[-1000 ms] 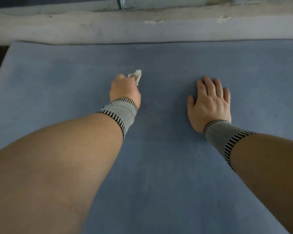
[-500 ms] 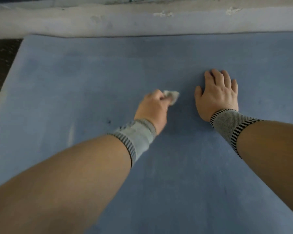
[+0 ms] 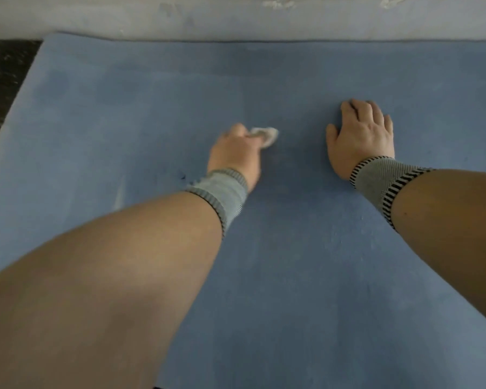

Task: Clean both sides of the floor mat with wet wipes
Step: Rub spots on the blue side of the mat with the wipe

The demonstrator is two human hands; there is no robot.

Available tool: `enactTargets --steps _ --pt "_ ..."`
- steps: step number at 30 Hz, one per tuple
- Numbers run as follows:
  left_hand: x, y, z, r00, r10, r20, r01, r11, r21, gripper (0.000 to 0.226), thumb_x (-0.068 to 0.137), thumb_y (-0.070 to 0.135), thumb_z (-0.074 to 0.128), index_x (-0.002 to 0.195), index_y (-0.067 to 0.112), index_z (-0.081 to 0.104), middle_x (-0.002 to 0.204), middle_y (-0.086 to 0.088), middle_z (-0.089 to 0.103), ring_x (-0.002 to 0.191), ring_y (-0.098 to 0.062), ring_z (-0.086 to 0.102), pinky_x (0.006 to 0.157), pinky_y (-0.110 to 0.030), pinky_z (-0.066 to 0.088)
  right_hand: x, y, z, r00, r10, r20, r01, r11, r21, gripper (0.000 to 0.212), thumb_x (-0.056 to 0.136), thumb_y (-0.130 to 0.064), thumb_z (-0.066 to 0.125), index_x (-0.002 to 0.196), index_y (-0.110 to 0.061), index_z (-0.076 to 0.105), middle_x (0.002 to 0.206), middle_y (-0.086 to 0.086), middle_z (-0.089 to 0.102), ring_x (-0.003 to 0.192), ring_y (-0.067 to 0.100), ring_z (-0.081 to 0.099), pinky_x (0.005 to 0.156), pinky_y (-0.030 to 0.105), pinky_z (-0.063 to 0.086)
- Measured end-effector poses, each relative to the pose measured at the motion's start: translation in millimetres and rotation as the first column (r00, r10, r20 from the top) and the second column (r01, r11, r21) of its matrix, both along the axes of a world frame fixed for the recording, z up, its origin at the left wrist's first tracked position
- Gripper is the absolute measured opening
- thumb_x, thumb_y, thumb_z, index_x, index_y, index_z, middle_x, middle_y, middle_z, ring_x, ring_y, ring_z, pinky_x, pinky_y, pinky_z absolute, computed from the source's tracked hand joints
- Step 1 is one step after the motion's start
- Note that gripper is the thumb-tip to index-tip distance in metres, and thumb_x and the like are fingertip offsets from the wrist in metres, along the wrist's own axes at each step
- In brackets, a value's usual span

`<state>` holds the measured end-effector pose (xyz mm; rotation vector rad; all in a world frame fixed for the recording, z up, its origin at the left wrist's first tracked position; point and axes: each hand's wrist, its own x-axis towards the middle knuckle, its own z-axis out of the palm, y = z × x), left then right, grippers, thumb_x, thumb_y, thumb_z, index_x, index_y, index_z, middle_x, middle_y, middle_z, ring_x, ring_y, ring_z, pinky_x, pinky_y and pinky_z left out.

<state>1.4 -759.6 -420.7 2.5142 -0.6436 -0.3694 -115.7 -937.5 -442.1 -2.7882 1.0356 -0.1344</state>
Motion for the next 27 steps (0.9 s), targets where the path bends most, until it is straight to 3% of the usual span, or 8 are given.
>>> enactTargets --steps 3,7,11,16,19,22,25,27 --pt "6 19 -2 0.987 0.127 0.095 -0.143 0.971 0.191 0.024 0.092 0.025 0.056 0.115 0.018 0.061 0.111 -0.007 0.058 0.1 -0.03 0.057 0.077 -0.036 0.043 2 0 -3 1.0 -0.006 0.004 0.006 1.0 -0.022 0.052 0.096 -0.037 0.033 0.138 -0.006 0.035 0.144 0.01 0.035 0.136 0.031 0.024 0.112 0.047 0.019" --pt "-50 44 -2 0.876 -0.46 0.143 0.44 0.885 0.153 0.042 0.09 0.006 0.057 0.127 0.025 0.061 0.095 -0.005 0.052 0.088 -0.027 0.053 0.075 -0.032 0.042 4 3 2 0.999 -0.035 -0.032 0.035 0.999 -0.013 0.052 0.097 -0.036 0.031 0.138 -0.004 0.034 0.143 0.011 0.035 0.134 0.031 0.025 0.109 0.048 0.021" --pt "-28 43 3 0.966 -0.238 0.101 0.203 0.942 0.268 0.036 0.1 0.027 0.045 0.134 0.035 0.054 0.088 0.002 0.041 0.078 -0.021 0.048 0.069 -0.029 0.035 7 13 11 0.995 -0.063 -0.079 0.065 0.998 0.02 0.043 0.094 -0.027 0.04 0.132 -0.006 0.04 0.144 0.01 0.032 0.136 0.033 0.021 0.109 0.054 0.021" --pt "-35 62 21 0.952 -0.307 0.01 0.298 0.932 0.205 0.04 0.098 0.024 0.043 0.138 0.026 0.042 0.104 -0.003 0.057 0.095 -0.026 0.054 0.077 -0.035 0.043 15 90 35 0.879 0.133 0.458 -0.236 0.956 0.176 0.02 0.085 -0.026 0.056 0.093 -0.009 0.065 0.099 0.013 0.057 0.089 0.033 0.054 0.075 0.038 0.047" --pt "-22 100 27 0.957 -0.281 0.076 0.24 0.91 0.338 0.045 0.095 0.02 0.049 0.14 0.018 0.045 0.136 -0.006 0.051 0.122 -0.029 0.048 0.102 -0.039 0.039 30 125 32 0.955 0.171 0.244 -0.254 0.894 0.369 0.029 0.086 -0.04 0.058 0.093 -0.012 0.058 0.095 0.007 0.055 0.08 0.026 0.053 0.069 0.033 0.044" --pt "-24 133 34 0.935 -0.354 0.015 0.283 0.772 0.569 0.065 0.09 0.04 0.059 0.145 0.016 0.036 0.153 -0.002 0.03 0.134 -0.028 0.034 0.109 -0.041 0.035 42 128 28 0.985 0.134 0.107 -0.164 0.918 0.36 0.016 0.089 -0.025 0.056 0.096 -0.01 0.055 0.099 0.009 0.056 0.078 0.025 0.052 0.065 0.031 0.04" --pt "-26 147 35 0.899 -0.415 -0.139 0.387 0.607 0.695 0.095 0.082 0.058 0.062 0.153 0.018 0.015 0.162 0.001 0.005 0.143 -0.024 0.019 0.114 -0.042 0.029 35 149 24 0.906 0.416 0.078 -0.42 0.862 0.282 0.015 0.089 -0.013 0.053 0.102 -0.01 0.059 0.107 0.011 0.056 0.093 0.032 0.057 0.071 0.032 0.041" --pt "-25 146 36 0.891 -0.411 -0.193 0.414 0.562 0.716 0.107 0.076 0.061 0.066 0.154 0.018 0.007 0.162 0.002 -0.006 0.146 -0.022 0.01 0.116 -0.043 0.026 21 170 22 0.707 0.701 0.091 -0.688 0.652 0.319 0.015 0.093 -0.015 0.048 0.101 -0.012 0.06 0.106 0.011 0.054 0.099 0.031 0.054 0.076 0.033 0.04"
